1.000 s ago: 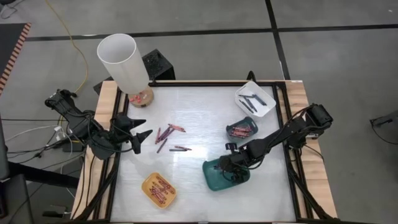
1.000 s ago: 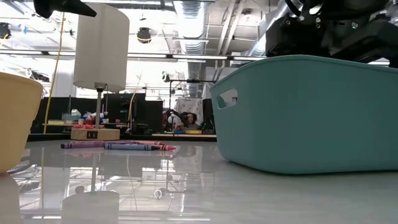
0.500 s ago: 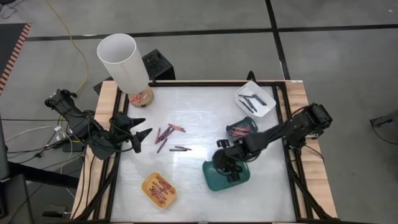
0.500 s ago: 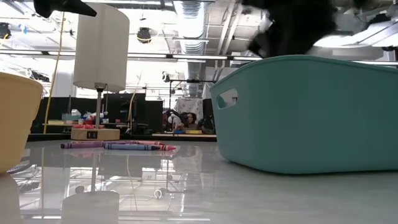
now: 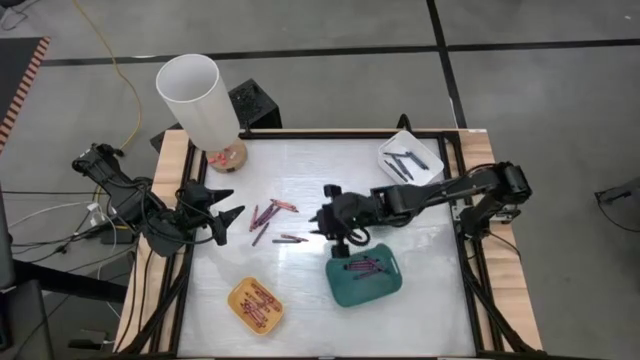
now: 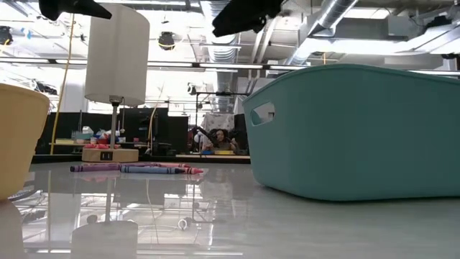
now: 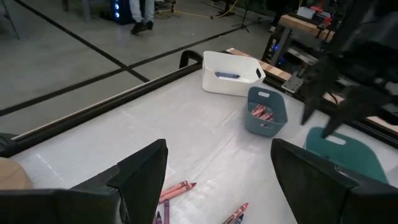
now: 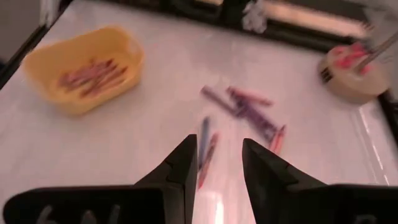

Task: Sort crayons
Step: Put the pink crayon into the dark blue bin

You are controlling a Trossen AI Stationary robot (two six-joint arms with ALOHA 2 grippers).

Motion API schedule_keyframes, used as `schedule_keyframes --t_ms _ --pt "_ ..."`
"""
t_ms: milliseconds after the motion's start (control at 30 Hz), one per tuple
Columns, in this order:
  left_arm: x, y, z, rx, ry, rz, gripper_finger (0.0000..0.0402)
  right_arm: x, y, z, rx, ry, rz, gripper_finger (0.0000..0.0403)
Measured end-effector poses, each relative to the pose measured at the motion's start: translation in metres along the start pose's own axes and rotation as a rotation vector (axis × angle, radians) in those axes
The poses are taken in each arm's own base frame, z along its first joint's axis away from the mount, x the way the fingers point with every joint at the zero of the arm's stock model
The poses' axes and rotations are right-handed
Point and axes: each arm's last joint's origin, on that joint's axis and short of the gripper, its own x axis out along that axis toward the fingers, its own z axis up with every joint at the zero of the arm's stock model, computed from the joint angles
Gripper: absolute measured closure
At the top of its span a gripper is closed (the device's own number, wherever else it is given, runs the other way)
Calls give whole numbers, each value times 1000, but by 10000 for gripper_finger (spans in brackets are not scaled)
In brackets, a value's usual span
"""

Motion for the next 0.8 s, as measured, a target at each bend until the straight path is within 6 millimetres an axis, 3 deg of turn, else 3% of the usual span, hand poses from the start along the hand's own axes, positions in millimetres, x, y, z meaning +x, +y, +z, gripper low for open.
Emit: schedule_keyframes --t_ms 233,367,667,800 --pt "0 0 0 0 0 0 126 19 -22 -22 63 -129 -79 280" --pt "0 0 0 4 0 0 126 35 -23 -36 74 -183 -97 280" --pt "0 1 0 10 -10 13 126 103 -13 -68 50 -120 -86 280" --pt "0 1 0 15 -8 14 126 124 -12 -69 30 -105 -82 280"
